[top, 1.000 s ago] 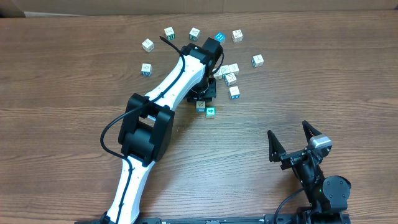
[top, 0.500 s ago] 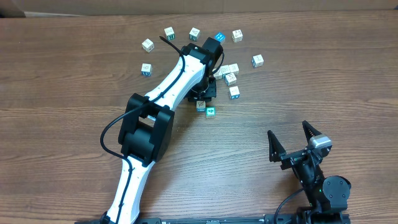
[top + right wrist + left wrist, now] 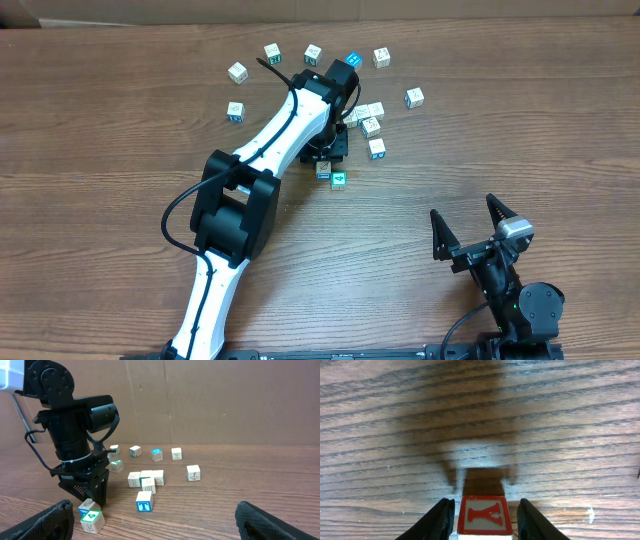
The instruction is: Form a circle
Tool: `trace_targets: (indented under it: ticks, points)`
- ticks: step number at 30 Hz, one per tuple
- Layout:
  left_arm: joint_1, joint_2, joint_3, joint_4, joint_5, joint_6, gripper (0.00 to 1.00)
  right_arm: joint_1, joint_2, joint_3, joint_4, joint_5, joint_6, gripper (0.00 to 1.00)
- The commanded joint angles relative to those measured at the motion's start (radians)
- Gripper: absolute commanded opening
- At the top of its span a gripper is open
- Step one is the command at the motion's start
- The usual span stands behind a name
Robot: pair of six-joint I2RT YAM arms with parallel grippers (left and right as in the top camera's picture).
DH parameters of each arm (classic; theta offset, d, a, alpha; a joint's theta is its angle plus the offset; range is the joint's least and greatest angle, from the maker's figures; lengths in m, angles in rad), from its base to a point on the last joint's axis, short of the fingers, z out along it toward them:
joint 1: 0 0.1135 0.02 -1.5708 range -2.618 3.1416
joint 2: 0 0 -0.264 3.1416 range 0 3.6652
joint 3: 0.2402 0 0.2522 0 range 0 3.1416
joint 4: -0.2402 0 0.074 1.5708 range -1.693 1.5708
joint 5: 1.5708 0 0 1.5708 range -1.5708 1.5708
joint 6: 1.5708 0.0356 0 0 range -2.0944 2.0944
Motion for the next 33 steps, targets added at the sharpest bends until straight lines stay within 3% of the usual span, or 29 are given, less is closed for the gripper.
trace_targets:
  ticks: [1,11,26,28,30,33]
  points:
    - [0.003,-0.039,0.014,-0.012,-0.009,-0.013,0.41,-0.003,-0.008,-0.010,0.006,0.008,-0.005,1.00]
    - [0.051,-0.039,0.256,-0.135,-0.059,0.008,0.55,-0.003,-0.008,-0.010,0.006,0.008,-0.005,1.00]
    - [0.170,-0.038,0.297,-0.308,-0.138,0.013,0.56,-0.003,-0.008,-0.010,0.006,0.008,-0.005,1.00]
    - [0.186,-0.038,0.297,-0.326,-0.138,0.013,0.61,-0.003,-0.008,-0.010,0.006,0.008,-0.005,1.00]
    - [0.200,-0.038,0.297,-0.336,-0.138,0.013,0.82,-0.003,-0.008,-0.010,0.006,0.008,-0.005,1.00]
    - [0.211,-0.038,0.297,-0.348,-0.138,0.013,0.92,-0.003,-0.008,-0.010,0.006,0.008,-0.005,1.00]
